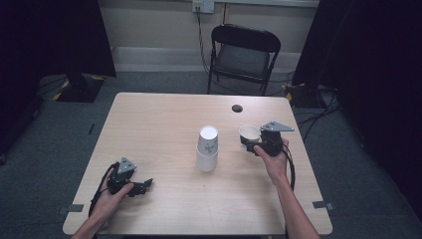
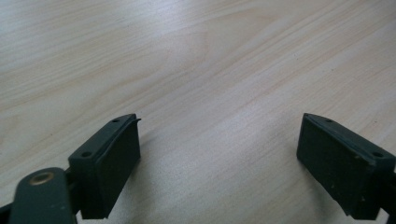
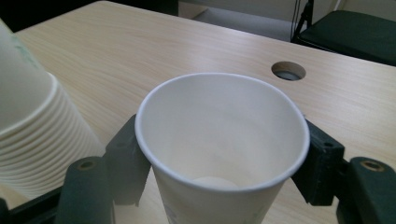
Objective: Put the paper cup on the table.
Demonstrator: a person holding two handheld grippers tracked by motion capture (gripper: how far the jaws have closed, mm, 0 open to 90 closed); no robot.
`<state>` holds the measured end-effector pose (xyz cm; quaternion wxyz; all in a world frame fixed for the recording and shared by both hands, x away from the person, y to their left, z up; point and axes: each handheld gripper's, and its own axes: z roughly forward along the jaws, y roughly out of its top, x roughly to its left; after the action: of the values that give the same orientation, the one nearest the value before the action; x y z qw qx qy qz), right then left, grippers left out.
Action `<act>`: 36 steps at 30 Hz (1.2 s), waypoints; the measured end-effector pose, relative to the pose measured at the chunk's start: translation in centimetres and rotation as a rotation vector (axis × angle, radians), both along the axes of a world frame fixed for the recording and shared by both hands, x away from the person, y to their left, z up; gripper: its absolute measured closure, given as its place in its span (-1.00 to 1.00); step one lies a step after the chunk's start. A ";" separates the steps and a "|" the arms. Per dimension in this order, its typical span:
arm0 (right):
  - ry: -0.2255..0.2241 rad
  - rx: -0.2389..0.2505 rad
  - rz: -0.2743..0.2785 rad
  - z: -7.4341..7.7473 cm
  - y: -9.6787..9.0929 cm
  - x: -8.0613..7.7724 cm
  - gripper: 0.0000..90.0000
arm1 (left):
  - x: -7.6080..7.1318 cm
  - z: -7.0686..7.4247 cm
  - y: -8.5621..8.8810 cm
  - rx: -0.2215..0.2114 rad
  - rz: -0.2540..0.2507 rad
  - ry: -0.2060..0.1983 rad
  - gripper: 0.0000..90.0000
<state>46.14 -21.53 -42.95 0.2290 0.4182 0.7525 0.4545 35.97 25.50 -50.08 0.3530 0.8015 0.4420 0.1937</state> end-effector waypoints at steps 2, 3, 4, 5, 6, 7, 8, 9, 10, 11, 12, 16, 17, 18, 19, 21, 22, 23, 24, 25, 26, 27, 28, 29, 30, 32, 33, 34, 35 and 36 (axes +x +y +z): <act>0.010 -0.026 -0.016 -0.5 0.2 0.3 -0.31 | 0.0 0.0 0.0 0.000 0.000 0.000 -0.72; 0.011 -0.021 -0.025 -1.0 0.2 0.3 -0.31 | 0.0 0.0 0.0 -0.001 0.000 0.000 -0.72; 0.011 -0.021 -0.025 -1.0 0.2 0.3 -0.31 | 0.0 0.0 0.0 -0.001 0.000 0.000 -0.72; 0.010 -0.023 -0.028 -1.1 0.2 0.4 -0.31 | 0.0 0.0 0.0 -0.002 0.000 0.000 -0.72; 0.013 -0.022 -0.033 -1.3 0.2 0.4 -0.31 | 0.0 0.0 0.0 -0.001 0.000 0.000 -0.72; 0.013 -0.021 -0.038 -1.4 0.2 0.6 -0.31 | 0.0 0.0 0.0 -0.002 0.000 0.000 -0.72; 0.013 -0.022 -0.046 -1.6 0.3 0.7 -0.31 | 0.0 0.0 0.0 -0.001 0.000 0.000 -0.72; 0.014 -0.023 -0.048 -1.7 0.3 0.8 -0.32 | 0.0 0.0 0.0 0.000 0.000 0.000 -0.72; 0.014 -0.030 -0.052 -1.9 0.5 0.9 -0.32 | 0.0 0.0 0.0 0.000 0.000 0.000 -0.72; 0.008 -0.052 -0.064 -2.1 0.7 1.0 -0.33 | 0.0 0.0 0.0 0.000 0.000 0.000 -0.72; 0.004 -0.059 -0.066 -2.3 0.8 1.1 -0.34 | 0.0 0.0 0.0 -0.001 0.002 0.000 -0.72; 0.012 -0.054 -0.080 -3.2 1.0 1.0 -0.35 | 0.0 0.0 0.0 -0.001 0.004 0.000 -0.72; 0.008 -0.047 -0.084 -3.5 0.9 0.9 -0.35 | 0.0 0.0 0.0 -0.001 0.004 0.000 -0.72; 0.008 -0.047 -0.084 -3.5 0.9 0.9 -0.35 | -0.1 0.0 0.0 -0.003 0.005 0.002 -0.72; 0.013 -0.042 -0.084 -3.5 0.8 0.8 -0.36 | -0.1 0.0 0.0 -0.003 0.005 0.002 -0.72; 0.021 -0.041 -0.078 -3.5 0.6 0.6 -0.38 | -0.1 0.0 0.0 -0.002 0.004 0.004 -0.72; 0.020 -0.044 -0.075 -3.5 0.5 0.5 -0.39 | 0.0 0.0 0.0 -0.002 0.004 0.003 -0.72; 0.027 -0.038 -0.077 -3.6 0.3 0.4 -0.41 | 0.0 0.0 0.0 -0.002 0.004 0.003 -0.72; 0.035 -0.031 -0.084 -3.7 0.2 0.3 -0.41 | 0.0 0.0 0.0 -0.002 0.003 0.003 -0.72; 0.045 -0.039 -0.084 -3.9 -0.1 0.1 -0.41 | 0.0 0.0 0.0 -0.001 0.001 0.003 -0.73; 0.045 -0.039 -0.084 -3.9 -0.1 0.1 -0.41 | 0.0 0.0 0.1 0.000 0.000 0.003 -0.73; 0.051 -0.040 -0.086 -4.0 -0.2 0.1 -0.41 | 0.0 0.0 0.1 -0.001 0.001 0.004 -0.73; 0.053 -0.040 -0.083 -4.1 -0.3 0.0 -0.42 | 0.0 0.0 0.0 -0.001 0.001 0.004 -0.73; 0.061 -0.036 -0.079 -4.2 -0.3 0.0 -0.45 | 0.0 0.0 0.0 0.000 0.001 0.004 -0.73; 0.062 -0.034 -0.078 -4.2 -0.3 0.0 -0.46 | 0.0 0.0 0.0 -0.001 0.001 0.004 -0.73; 0.060 -0.031 -0.075 -4.2 -0.3 0.0 -0.51 | 0.0 0.0 0.0 -0.001 0.001 0.004 -0.73; 0.069 -0.013 -0.068 -4.2 -0.4 0.1 -0.59 | 0.0 0.0 0.0 -0.001 0.001 0.004 -0.73; 0.069 -0.013 -0.068 -4.2 -0.4 0.1 -0.59 | 0.0 0.0 0.0 -0.001 0.001 0.004 -0.73; 0.075 -0.009 -0.067 -4.2 -0.4 0.2 -0.64 | 0.0 0.0 0.1 0.000 0.000 0.004 -0.73; 0.078 -0.004 -0.067 -4.2 -0.3 0.2 -0.68 | 0.0 0.0 0.0 -0.003 0.001 0.004 -0.73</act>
<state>46.36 -21.84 -47.18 0.2153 0.4599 0.7474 0.4284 35.98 25.54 -50.09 0.3531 0.8013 0.4432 0.1918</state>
